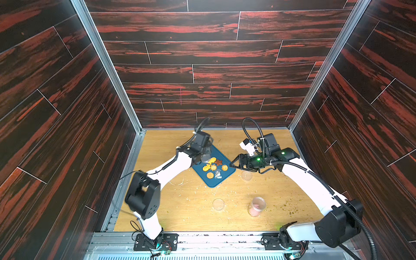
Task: Pour the cookies out of the jar
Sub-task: Pour the cookies in the jar onto the tray.
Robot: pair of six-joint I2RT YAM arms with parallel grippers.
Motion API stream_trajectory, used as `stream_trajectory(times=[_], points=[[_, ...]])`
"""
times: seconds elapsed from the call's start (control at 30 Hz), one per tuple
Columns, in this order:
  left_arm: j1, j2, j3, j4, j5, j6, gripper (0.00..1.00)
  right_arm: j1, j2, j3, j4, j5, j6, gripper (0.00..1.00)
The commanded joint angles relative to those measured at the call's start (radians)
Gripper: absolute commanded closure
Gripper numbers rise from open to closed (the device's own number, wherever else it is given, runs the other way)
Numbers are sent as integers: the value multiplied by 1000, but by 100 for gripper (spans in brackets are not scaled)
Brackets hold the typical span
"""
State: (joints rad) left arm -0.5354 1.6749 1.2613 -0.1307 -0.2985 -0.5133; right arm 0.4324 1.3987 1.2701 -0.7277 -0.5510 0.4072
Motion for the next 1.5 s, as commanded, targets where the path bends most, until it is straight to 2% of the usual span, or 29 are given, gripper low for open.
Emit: stream_trajectory(times=[0.0, 0.03, 0.07, 0.1, 0.13, 0.17, 0.23, 0.27, 0.37, 0.4, 0.5, 0.7, 0.77, 0.8, 0.83, 0.87, 0.9, 0.93, 0.97, 1.0, 1.03, 1.07, 1.1, 1.13, 1.2, 1.23, 1.3, 1.37, 1.47], points=[[56, 31, 53, -16, 74, -47, 29, 1, 11, 18, -12, -22, -13, 15], [79, 60, 152, -199, 108, -71, 32, 0, 20, 32, -30, -27, -17, 15], [74, 35, 143, -211, 110, -52, 31, 2, 21, 42, -46, -19, -23, 15], [52, -28, 69, -120, 100, -17, 30, 2, 7, 38, -44, -3, -24, 15], [34, -48, -44, 104, 49, 4, 26, 1, -8, 15, -17, 6, -20, 15], [46, -2, -36, 164, 71, -9, 26, 2, -16, -7, 18, -2, -10, 15], [86, 187, 255, -126, 182, -44, 32, 0, 11, -9, 29, -52, 6, 15], [73, 201, 325, -265, 158, -47, 34, 6, 34, 27, -12, -63, -2, 15], [7, 16, 22, 60, 49, -37, 30, 13, 7, 35, -21, 0, -27, 15], [20, 20, 1, 46, 52, -65, 30, 11, -4, 16, -2, -4, -22, 15], [53, 104, 77, -62, 133, -72, 31, 12, 7, 20, -38, -29, -29, 15], [51, 104, 173, -123, 97, -1, 31, 12, -3, 13, -43, -11, -48, 15], [46, 116, 109, -14, 64, 9, 31, 12, 3, 17, -39, -8, -53, 15], [53, 126, 119, -36, 102, -23, 31, 11, 6, 18, -35, -9, -51, 15], [51, 109, 155, -168, 113, -60, 32, 11, 12, 29, -45, -13, -55, 15], [20, 60, 113, -117, 77, -45, 31, 11, 16, 43, -62, -10, -62, 15], [-8, 31, 27, 43, 36, -13, 30, 11, 11, 40, -59, 1, -64, 15], [-6, 63, -3, 151, 27, 12, 27, 11, 2, 24, -44, 8, -62, 15], [26, 144, 130, -8, 61, -15, 29, 10, 4, 15, -34, -4, -60, 15], [48, 188, 289, -271, 111, -59, 32, 10, 17, 28, -57, -19, -69, 15], [37, 161, 337, -356, 78, -71, 34, 12, 33, 58, -97, -19, -88, 15], [5, 72, 212, -222, 50, -41, 33, 11, 33, 67, -112, -1, -101, 15], [-22, 6, 56, 30, 2, -5, 29, 9, 21, 52, -93, 17, -101, 14], [-11, 4, -22, 116, 7, 6, 26, 6, 10, 25, -52, 16, -90, 14], [47, 72, 183, -213, 108, -48, 30, 1, 31, 39, -54, -30, -75, 14], [32, 68, 208, -225, 86, -9, 30, 4, 44, 59, -71, -34, -77, 14], [15, 52, 123, -72, 27, 10, 29, 3, 29, 35, -30, -19, -61, 14], [71, 63, 218, -210, 202, -80, 30, 2, 36, 36, -29, -24, -64, 14], [38, 16, 260, -219, 158, 1, 29, 2, 41, 44, -41, -23, -66, 14]])
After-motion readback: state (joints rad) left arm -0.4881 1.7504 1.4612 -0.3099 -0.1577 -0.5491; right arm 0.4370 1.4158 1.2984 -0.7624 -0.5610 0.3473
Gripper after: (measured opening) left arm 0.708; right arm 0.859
